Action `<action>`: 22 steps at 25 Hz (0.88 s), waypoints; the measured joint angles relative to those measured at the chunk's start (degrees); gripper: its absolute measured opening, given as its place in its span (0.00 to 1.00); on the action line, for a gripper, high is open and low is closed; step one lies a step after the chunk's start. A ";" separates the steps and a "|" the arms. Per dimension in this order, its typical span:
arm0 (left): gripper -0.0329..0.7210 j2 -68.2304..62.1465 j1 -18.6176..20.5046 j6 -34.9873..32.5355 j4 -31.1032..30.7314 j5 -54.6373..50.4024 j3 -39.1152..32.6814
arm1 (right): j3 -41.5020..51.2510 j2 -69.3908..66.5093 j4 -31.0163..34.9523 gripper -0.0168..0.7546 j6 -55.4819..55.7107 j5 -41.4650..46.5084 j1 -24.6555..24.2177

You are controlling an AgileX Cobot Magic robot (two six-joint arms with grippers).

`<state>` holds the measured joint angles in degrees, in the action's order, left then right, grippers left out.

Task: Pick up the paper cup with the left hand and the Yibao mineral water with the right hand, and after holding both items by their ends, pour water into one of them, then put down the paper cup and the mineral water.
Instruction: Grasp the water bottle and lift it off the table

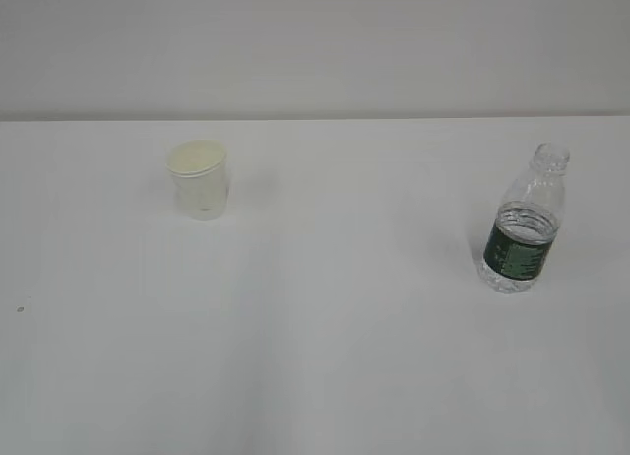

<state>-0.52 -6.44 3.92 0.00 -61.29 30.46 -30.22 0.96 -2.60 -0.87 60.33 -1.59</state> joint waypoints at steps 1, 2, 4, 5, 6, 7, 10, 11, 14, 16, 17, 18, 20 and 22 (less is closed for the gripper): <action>0.04 0.00 0.00 0.00 0.00 1.04 0.27 | 0.00 0.00 0.30 0.01 0.00 -0.61 0.00; 0.04 0.00 0.00 0.00 0.00 2.63 0.62 | 0.00 0.00 0.59 0.01 0.00 -1.29 0.00; 0.04 0.00 0.00 0.00 0.00 5.00 1.01 | 0.00 0.00 1.02 0.01 0.00 -1.98 0.00; 0.04 0.00 0.00 0.00 0.00 6.36 1.11 | 0.00 0.00 1.05 0.01 0.00 -2.51 0.00; 0.04 0.00 0.00 0.00 0.00 7.20 1.11 | 0.00 0.00 1.16 0.01 0.00 -2.97 0.00; 0.04 0.00 0.00 0.00 0.00 7.71 1.13 | 0.00 0.00 1.16 0.01 0.00 -3.42 0.00; 0.08 0.00 0.00 0.00 0.00 8.42 1.13 | 0.00 0.00 1.19 0.02 0.00 -3.75 0.00; 0.11 0.00 0.00 0.00 0.00 8.55 1.13 | 0.00 0.00 1.19 0.04 0.00 -3.89 0.00; 0.31 0.00 0.00 0.00 0.00 8.81 1.13 | 0.00 0.00 1.28 0.23 0.00 -4.13 0.00; 0.52 0.00 0.00 0.00 0.00 8.85 1.13 | 0.00 0.00 1.28 0.45 0.00 -4.89 0.00; 0.61 0.00 0.00 0.00 0.00 8.85 1.13 | 0.00 0.00 1.28 0.55 0.00 -5.53 0.00; 0.71 0.00 0.00 0.00 0.00 8.85 1.13 | 0.00 0.00 1.28 0.67 0.00 -5.83 0.00; 0.81 0.00 0.00 0.00 0.00 8.85 1.13 | 0.00 0.00 1.28 0.81 0.00 -6.12 0.00; 0.84 0.00 0.00 0.00 0.00 8.85 1.13 | 0.00 0.00 1.28 0.86 0.00 -6.12 0.00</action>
<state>-0.52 -6.44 3.92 0.00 -52.44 31.59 -30.22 0.96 -1.31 -0.87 54.21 -1.59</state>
